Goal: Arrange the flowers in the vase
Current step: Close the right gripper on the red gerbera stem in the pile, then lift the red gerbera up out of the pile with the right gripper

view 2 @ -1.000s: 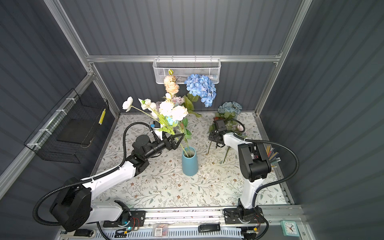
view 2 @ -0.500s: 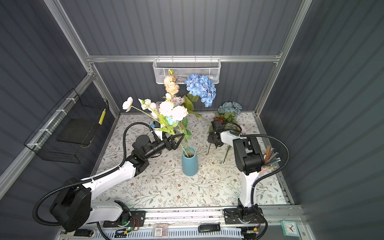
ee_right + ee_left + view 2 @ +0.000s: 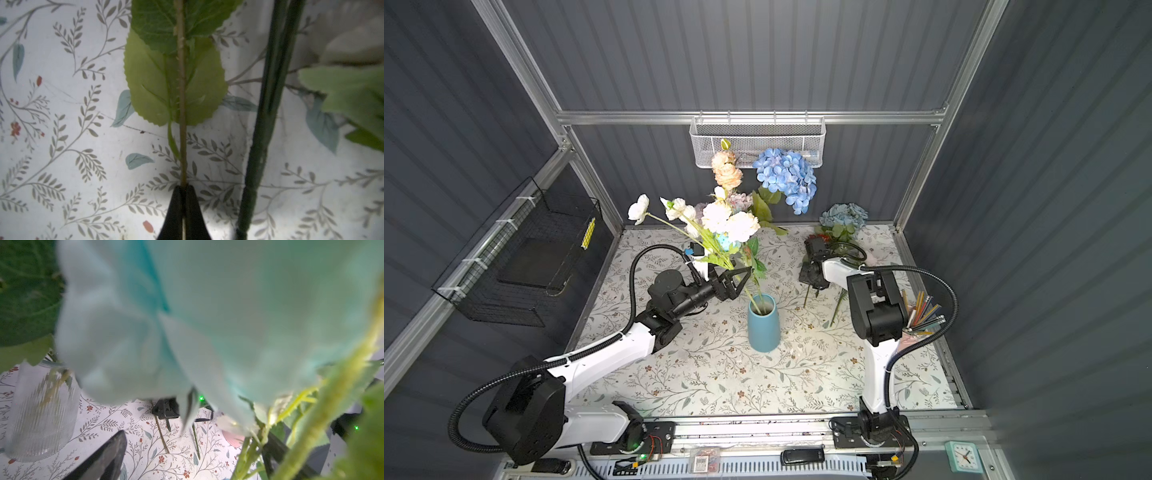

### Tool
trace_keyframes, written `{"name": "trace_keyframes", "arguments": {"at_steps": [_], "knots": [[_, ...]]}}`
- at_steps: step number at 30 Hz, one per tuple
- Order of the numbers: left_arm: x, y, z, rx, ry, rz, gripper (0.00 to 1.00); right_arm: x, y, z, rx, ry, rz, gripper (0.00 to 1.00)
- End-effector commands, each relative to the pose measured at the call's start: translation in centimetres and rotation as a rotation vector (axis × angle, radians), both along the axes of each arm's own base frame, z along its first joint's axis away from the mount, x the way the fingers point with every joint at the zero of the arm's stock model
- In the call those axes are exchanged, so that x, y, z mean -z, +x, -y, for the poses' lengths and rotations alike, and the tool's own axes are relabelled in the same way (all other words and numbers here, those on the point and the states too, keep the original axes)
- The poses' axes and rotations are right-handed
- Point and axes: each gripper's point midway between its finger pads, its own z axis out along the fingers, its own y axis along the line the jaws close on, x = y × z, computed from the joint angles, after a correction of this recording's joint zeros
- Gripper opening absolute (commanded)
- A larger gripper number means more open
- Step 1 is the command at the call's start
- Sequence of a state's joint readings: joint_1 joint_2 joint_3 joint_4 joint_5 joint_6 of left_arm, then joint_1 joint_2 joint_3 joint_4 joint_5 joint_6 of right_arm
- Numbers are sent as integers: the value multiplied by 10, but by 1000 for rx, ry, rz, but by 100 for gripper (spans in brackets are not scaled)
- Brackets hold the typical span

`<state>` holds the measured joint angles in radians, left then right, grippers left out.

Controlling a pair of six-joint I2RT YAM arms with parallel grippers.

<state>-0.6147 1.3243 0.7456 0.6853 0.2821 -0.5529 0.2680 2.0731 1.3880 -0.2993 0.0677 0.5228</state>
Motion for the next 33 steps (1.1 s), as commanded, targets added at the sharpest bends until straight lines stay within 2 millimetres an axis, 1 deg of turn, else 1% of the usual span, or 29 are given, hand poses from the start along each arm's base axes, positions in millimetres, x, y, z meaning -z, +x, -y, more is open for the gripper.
{"name": "trace_keyframes", "arguments": {"at_steps": [1,5,8,13,16,23,26,27,30,33], "knots": [[-11,-3,-2,-6,-9,27,99,-1,-16,5,9,-4,-25,0],[-13,-4,-3,-4,-13,31,99,-35,-19,7,7,51,58,0],[-13,-5,-3,-4,-14,33,99,-62,-25,10,6,96,117,0],[-14,-6,-4,-4,-18,33,99,-100,-42,16,-2,135,196,0],[-14,-8,-4,-1,-20,34,99,-126,-55,20,-17,144,257,0],[-18,-9,-4,4,-28,40,99,-199,-92,22,-75,191,468,0],[-19,-9,-3,10,-34,41,99,-231,-109,15,-127,245,566,0],[-19,-8,-3,11,-36,40,99,-245,-117,12,-154,270,609,0],[-20,-9,-3,14,-40,43,99,-278,-140,-1,-242,353,715,0],[-21,-9,-2,16,-39,43,99,-307,-158,-8,-294,434,815,0]]}}
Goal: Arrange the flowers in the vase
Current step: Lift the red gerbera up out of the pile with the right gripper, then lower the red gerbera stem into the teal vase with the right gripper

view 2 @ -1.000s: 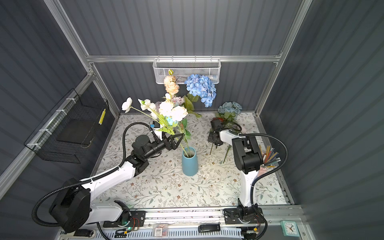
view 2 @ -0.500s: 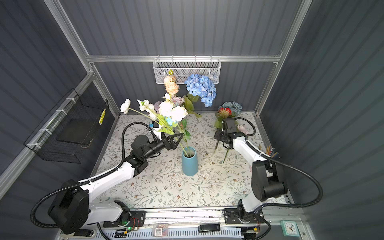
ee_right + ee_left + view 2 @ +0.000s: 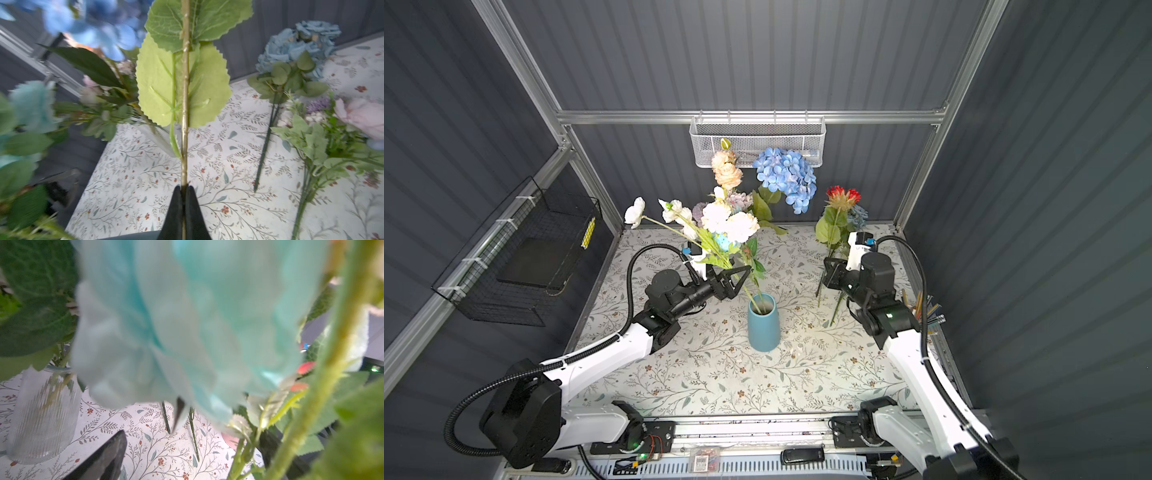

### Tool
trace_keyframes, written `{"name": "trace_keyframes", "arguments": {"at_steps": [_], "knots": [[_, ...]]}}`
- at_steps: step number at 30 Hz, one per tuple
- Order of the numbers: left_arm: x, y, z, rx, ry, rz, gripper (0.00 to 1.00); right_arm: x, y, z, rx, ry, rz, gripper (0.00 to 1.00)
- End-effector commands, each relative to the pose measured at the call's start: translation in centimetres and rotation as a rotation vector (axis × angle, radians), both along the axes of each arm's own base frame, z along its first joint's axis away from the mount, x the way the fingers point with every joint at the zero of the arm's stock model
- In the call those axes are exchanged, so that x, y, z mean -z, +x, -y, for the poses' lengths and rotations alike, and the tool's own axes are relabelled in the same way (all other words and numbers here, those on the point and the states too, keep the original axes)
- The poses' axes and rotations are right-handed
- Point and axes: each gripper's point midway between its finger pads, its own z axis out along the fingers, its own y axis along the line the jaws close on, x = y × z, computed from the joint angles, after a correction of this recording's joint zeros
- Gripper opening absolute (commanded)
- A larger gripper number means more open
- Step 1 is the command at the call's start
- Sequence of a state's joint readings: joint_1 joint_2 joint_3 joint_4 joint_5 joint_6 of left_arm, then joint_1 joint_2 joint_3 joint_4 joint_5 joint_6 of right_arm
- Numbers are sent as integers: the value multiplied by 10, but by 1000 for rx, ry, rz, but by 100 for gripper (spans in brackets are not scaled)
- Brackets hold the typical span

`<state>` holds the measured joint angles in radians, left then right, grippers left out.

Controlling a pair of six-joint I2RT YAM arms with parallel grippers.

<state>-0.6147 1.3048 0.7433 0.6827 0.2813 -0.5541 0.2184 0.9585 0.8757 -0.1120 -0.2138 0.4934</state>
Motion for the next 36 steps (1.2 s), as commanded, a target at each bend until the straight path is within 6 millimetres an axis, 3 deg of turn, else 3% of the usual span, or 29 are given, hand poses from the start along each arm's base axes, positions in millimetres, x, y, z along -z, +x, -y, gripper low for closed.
{"name": "trace_keyframes", "arguments": {"at_steps": [1,8,13,18,23,30,36], "knots": [[-15,-5,0,17,-28,31,99,-33,-22,-24,-160,93,124,0],[-16,-2,2,11,-21,27,99,-79,-57,-53,-385,208,281,0],[-15,0,1,-2,-24,17,99,-90,-67,-77,-480,233,366,0],[-16,1,1,-3,-26,16,99,-100,-83,-116,-572,211,551,0],[-17,0,1,-1,-28,17,99,-104,-92,-152,-661,145,686,0],[-16,-2,-1,-2,-24,14,99,-107,-98,-177,-709,37,834,0],[-14,-3,-2,-6,-18,12,99,-76,-84,-190,-694,-45,822,0]]}}
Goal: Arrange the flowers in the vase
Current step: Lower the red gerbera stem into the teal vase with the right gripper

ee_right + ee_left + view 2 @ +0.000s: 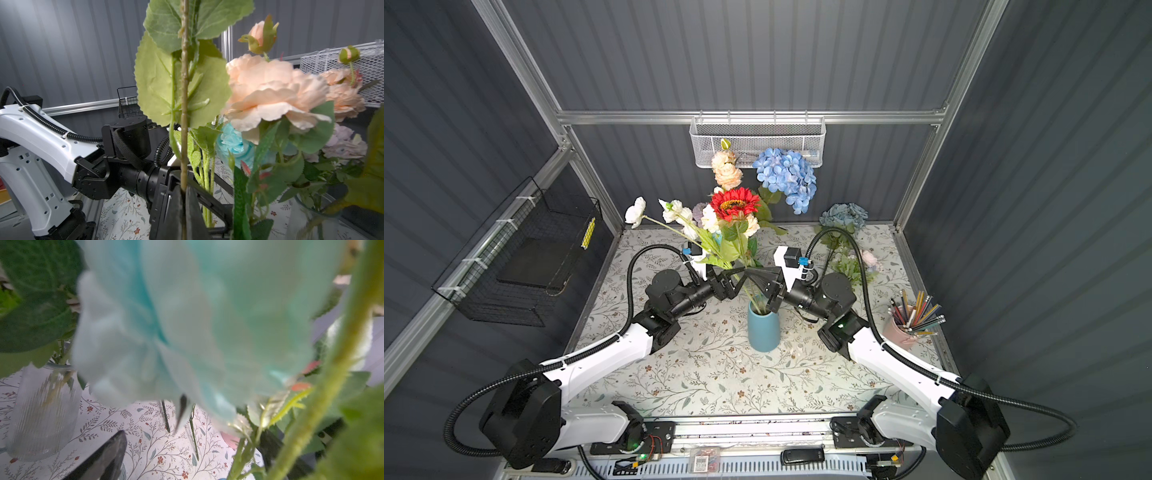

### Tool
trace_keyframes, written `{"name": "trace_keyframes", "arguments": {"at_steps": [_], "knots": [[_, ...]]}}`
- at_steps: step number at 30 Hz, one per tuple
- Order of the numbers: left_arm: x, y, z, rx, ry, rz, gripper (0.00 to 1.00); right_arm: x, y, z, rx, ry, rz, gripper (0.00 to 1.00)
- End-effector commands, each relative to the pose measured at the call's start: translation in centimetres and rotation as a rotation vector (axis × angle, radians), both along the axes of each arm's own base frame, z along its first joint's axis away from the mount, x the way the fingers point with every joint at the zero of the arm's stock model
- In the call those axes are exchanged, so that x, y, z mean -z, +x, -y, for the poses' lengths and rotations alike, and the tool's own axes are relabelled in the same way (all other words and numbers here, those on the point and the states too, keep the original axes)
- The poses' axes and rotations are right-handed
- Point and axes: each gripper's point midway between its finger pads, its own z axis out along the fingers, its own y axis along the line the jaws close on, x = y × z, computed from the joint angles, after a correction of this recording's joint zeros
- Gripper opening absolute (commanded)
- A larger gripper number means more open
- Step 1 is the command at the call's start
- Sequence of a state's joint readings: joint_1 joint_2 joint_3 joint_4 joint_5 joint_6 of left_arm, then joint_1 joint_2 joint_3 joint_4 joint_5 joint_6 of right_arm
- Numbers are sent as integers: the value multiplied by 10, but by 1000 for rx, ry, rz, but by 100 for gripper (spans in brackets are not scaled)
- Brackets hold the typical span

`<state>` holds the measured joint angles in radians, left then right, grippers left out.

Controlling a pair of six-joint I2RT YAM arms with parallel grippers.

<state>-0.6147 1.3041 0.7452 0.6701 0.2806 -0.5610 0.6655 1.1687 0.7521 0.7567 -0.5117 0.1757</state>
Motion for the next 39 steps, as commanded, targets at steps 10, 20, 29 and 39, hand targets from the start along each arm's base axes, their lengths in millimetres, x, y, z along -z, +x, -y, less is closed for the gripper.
{"name": "trace_keyframes", "arguments": {"at_steps": [10,20,29,39], "knots": [[-12,1,1,-2,-20,21,99,39,11,-8,103,-89,97,0],[-11,-1,-1,-10,-6,20,99,80,9,-3,195,-188,47,0],[-9,-13,-8,10,179,47,99,100,3,18,272,-197,-33,0],[5,-37,-23,30,270,-33,99,124,7,24,315,-241,-93,0]]}}
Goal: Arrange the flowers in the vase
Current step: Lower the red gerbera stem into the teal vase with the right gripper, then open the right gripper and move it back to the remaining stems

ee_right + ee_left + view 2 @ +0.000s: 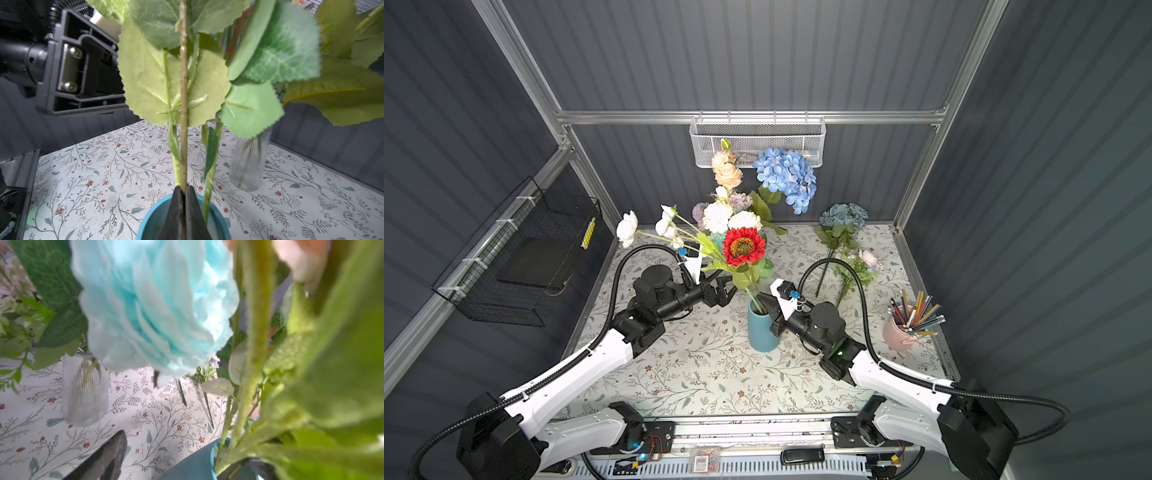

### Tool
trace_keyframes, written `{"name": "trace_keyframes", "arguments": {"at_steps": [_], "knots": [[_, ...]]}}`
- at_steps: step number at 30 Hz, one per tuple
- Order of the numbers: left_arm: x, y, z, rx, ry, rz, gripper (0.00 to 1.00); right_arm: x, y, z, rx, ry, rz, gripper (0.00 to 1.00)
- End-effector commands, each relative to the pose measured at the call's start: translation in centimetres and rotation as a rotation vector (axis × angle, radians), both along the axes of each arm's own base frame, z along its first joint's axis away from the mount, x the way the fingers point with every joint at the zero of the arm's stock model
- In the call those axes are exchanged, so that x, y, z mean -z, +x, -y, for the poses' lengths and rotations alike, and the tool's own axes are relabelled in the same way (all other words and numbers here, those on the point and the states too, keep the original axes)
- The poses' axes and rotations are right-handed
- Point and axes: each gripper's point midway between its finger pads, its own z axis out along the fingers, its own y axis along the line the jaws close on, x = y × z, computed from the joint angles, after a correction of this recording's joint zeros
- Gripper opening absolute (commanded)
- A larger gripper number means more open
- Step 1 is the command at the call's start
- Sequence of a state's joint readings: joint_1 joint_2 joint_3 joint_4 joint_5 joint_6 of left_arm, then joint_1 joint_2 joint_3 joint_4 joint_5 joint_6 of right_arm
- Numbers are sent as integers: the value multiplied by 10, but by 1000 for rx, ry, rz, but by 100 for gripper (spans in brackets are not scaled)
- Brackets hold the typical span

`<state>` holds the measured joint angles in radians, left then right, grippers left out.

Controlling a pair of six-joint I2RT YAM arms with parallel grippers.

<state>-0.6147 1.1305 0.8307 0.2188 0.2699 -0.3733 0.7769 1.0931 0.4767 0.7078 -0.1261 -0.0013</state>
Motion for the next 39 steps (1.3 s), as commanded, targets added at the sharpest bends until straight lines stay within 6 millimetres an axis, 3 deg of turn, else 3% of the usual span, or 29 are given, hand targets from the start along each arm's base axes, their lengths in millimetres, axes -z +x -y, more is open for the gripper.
{"name": "trace_keyframes", "arguments": {"at_steps": [1,5,8,20,25,34,39], "knots": [[7,-14,-2,40,43,-35,99,14,1,3,28,-34,-36,0],[2,-28,4,115,7,-68,99,18,1,4,35,-80,-68,0],[-12,-34,9,153,-43,-55,99,23,-1,3,37,-139,-97,0],[-55,-28,29,242,-120,74,99,30,-4,-1,21,-232,-138,1],[-51,-17,32,216,-125,74,99,28,-11,-3,-10,-246,-128,2],[-41,-1,35,165,-128,72,99,24,-16,3,-10,-255,-95,14],[-29,1,35,154,-120,50,99,19,-19,5,-13,-242,-83,31]]}}
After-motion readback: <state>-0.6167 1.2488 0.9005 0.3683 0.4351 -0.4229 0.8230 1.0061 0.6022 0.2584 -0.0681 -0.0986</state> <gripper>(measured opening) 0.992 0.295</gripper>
